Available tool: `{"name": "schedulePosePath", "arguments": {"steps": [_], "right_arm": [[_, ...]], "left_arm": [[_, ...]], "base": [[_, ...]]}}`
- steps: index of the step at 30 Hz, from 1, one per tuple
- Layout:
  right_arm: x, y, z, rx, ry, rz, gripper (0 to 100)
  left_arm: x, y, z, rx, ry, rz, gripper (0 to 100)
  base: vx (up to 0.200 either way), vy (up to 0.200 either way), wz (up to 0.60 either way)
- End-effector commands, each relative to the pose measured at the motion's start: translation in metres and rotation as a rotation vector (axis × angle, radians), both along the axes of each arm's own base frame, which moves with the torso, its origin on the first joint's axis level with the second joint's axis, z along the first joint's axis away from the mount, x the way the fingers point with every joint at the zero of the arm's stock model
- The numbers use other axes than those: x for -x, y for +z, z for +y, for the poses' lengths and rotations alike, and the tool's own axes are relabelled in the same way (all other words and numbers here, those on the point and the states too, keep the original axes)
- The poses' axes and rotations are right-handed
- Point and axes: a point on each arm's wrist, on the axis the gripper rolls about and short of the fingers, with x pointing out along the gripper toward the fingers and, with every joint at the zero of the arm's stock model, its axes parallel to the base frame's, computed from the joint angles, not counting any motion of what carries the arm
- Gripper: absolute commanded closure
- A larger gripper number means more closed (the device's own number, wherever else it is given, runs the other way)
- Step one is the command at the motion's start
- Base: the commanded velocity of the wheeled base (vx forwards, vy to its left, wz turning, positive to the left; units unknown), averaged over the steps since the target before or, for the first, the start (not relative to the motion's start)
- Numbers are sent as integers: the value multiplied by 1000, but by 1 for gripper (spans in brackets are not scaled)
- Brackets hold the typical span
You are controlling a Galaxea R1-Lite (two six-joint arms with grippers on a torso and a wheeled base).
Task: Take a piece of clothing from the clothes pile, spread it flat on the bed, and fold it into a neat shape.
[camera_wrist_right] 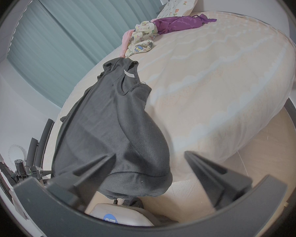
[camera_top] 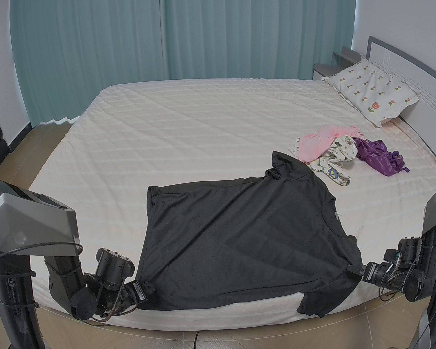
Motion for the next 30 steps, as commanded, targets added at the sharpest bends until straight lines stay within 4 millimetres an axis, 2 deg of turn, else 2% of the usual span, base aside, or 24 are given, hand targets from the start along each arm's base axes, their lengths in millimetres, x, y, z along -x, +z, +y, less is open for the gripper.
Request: {"name": "schedulePosePath", "arguments": {"steps": [1, 3, 6, 8, 14, 26, 30], "right_arm": [[-5, 16, -11, 16, -40, -89, 0], [-8, 27, -14, -2, -57, -139, 0], [-16, 40, -14, -82, -110, -189, 0], [-19, 47, -12, -133, -136, -214, 0], [-27, 62, 2, -284, -169, -247, 0], [-27, 59, 9, -300, -156, -225, 0], [-26, 59, 9, -300, -154, -221, 0]], "left_arm": [[-8, 13, 1, 41, 26, -81, 0], [-11, 29, -1, 99, 49, -154, 0], [-12, 37, -1, 148, 52, -178, 0], [-12, 40, -1, 182, 53, -178, 0], [-15, 46, -1, 250, 49, -184, 0], [-19, 44, -1, 253, 56, -185, 0], [-19, 44, -1, 263, 66, -182, 0]], "base": [[0, 0, 0], [0, 0, 0], [0, 0, 0], [0, 0, 0], [200, 0, 0], [200, 0, 0], [0, 0, 0]]}}
